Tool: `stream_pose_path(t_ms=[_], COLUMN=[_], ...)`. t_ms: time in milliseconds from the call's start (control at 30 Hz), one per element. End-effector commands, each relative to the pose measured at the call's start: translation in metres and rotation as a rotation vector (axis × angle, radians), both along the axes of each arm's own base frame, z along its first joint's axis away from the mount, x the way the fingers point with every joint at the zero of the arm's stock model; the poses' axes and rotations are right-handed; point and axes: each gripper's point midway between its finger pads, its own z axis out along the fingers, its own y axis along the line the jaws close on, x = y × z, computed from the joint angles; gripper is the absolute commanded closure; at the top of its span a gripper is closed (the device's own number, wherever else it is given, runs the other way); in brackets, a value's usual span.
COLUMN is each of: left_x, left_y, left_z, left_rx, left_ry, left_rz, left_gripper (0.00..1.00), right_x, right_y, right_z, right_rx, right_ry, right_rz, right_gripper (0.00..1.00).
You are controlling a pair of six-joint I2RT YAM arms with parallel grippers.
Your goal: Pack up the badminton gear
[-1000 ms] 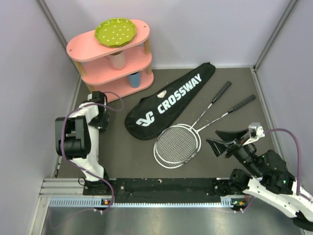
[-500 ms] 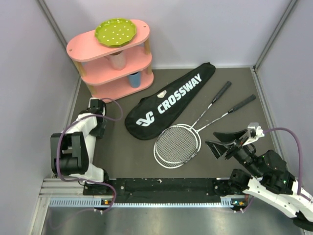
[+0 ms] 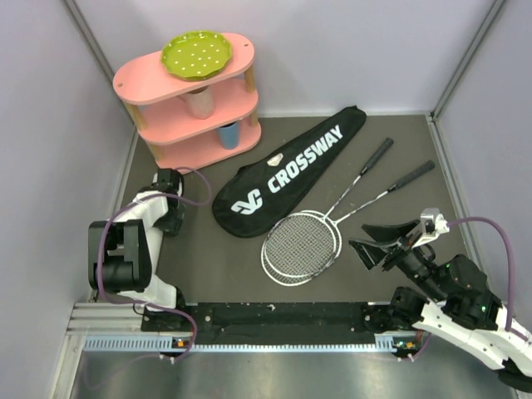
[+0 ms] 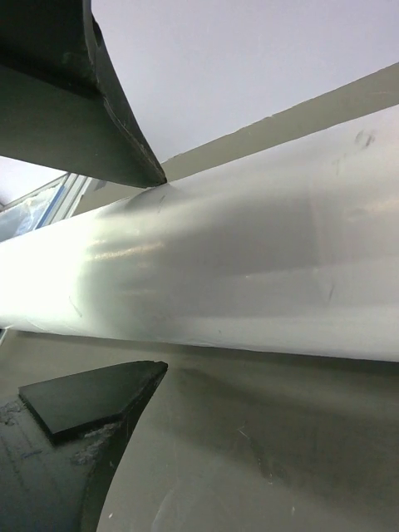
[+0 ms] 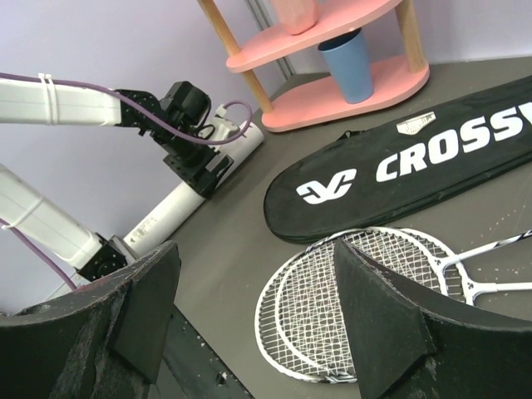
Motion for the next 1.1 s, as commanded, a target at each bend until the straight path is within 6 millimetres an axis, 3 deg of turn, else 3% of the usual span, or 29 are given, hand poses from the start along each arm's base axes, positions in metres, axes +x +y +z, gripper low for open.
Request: stream_pose_path(t_ms=[0, 233, 333, 500, 533, 600, 633, 700, 733, 800, 833, 900, 933, 967, 1000, 1067], left_x=[0.009, 0.022, 0.03, 0.043, 0.044, 0.046, 0.047, 0.046, 0.046, 0.044, 0.044, 0.04, 0.042, 0.041, 0.045, 0.052], left_y=[0.001, -0.006, -0.01, -0.035, -0.041, -0.064, -0.071, -0.099, -0.11, -0.139, -0.152, -0.188, -0.201, -0.224, -0.238, -0.259], left_z=[0.01, 0.026, 0.042, 0.076, 0.093, 0.105, 0.129, 0.146, 0.171, 0.191, 0.208, 0.22, 0.223, 0.226, 0.217, 0.228], left_rx=[0.01, -0.036, -0.07, -0.211, -0.242, -0.333, -0.364, -0.474, -0.52, -0.614, -0.661, -0.727, -0.751, -0.788, -0.814, -0.847], left_ry=[-0.056, -0.112, -0.149, -0.284, -0.357, -0.434, -0.542, -0.624, -0.728, -0.793, -0.859, -0.861, -0.852, -0.837, -0.791, -0.779], left_rz=[0.001, 0.032, 0.057, 0.031, 0.021, -0.046, -0.075, -0.161, -0.189, -0.292, -0.318, -0.436, -0.475, -0.538, -0.564, -0.597], left_gripper=[0.1, 0.01, 0.01, 0.01, 0.01, 0.01, 0.01, 0.02, 0.02, 0.04, 0.06, 0.06, 0.06, 0.07, 0.07, 0.07], right_x=[-0.002, -0.002, 0.003, 0.008, 0.012, 0.017, 0.022, 0.031, 0.035, 0.045, 0.049, 0.06, 0.065, 0.074, 0.081, 0.09], right_y=[-0.001, 0.001, 0.008, 0.02, 0.024, 0.028, 0.03, 0.039, 0.041, 0.055, 0.059, 0.072, 0.079, 0.086, 0.091, 0.103], right_z=[0.013, 0.011, 0.002, -0.008, -0.012, -0.015, -0.017, -0.028, -0.029, -0.041, -0.037, -0.049, -0.044, -0.054, -0.049, -0.048], right_rx=[0.04, 0.037, 0.0, -0.061, -0.08, -0.09, -0.095, -0.152, -0.171, -0.24, -0.247, -0.309, -0.306, -0.337, -0.318, -0.285], right_ry=[-0.037, -0.036, -0.018, 0.011, 0.023, 0.036, 0.044, 0.074, 0.075, 0.101, 0.104, 0.142, 0.153, 0.191, 0.216, 0.255], right_rz=[0.011, 0.014, 0.011, 0.02, 0.017, -0.002, -0.017, -0.037, -0.045, -0.053, -0.06, -0.073, -0.071, -0.075, -0.079, -0.048], right_gripper=[0.27, 0.27, 0.26, 0.26, 0.26, 0.25, 0.25, 0.23, 0.21, 0.18, 0.17, 0.15, 0.14, 0.13, 0.12, 0.11])
